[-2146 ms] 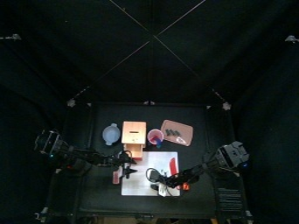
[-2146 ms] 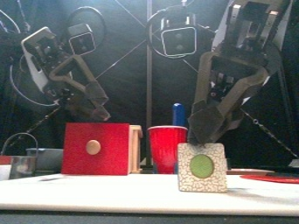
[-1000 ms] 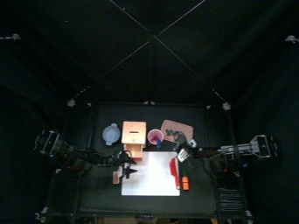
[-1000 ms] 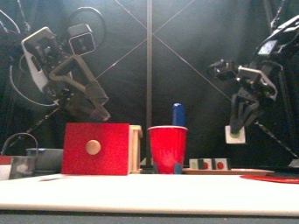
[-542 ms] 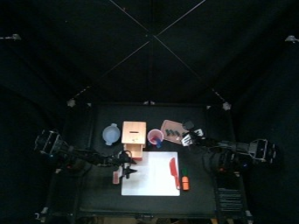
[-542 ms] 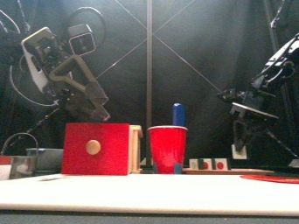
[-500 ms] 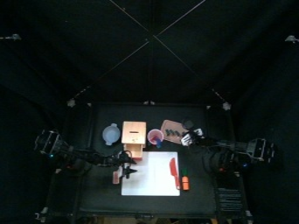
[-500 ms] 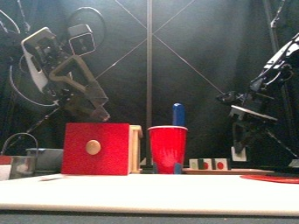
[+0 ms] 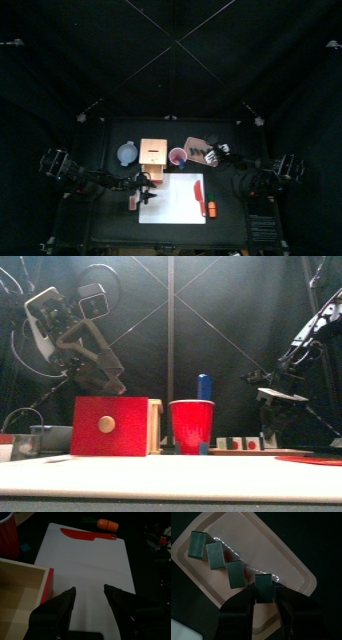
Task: Place sushi on board then cut the sushi with the knife then place the pieces on the plate
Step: Place the 4 sushi pieces on the plate
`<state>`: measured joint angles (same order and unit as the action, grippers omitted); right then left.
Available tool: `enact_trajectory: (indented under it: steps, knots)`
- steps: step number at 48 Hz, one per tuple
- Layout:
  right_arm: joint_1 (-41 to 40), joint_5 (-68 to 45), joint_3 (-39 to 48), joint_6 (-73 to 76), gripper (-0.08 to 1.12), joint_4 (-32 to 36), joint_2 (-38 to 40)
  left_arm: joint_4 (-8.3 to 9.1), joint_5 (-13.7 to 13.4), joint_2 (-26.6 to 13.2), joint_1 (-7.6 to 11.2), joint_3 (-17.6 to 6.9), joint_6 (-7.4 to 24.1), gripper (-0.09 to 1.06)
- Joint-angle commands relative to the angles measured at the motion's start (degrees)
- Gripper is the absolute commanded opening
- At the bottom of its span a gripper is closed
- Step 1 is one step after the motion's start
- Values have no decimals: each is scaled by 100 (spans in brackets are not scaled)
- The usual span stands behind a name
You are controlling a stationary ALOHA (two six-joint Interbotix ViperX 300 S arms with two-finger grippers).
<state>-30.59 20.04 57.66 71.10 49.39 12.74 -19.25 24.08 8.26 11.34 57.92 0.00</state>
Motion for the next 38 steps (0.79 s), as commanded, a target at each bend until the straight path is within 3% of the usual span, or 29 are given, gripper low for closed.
enact_trajectory:
  steps: [1,8,20,30,38]
  knots:
    - [-53,-9,-114,9,71,26,70,0,26,26,9,-105,18,85]
    - [-79,9,-123,44,80,-18,79,-9,18,18,0,-88,18,85]
    - [-79,62,-132,18,81,-26,290,-9,26,26,9,-97,18,85]
    - [149,79,-141,0,81,-79,1046,-9,18,26,9,-123,18,85]
    - [958,-325,-79,-9,81,44,1714,-9,18,26,9,-132,9,85]
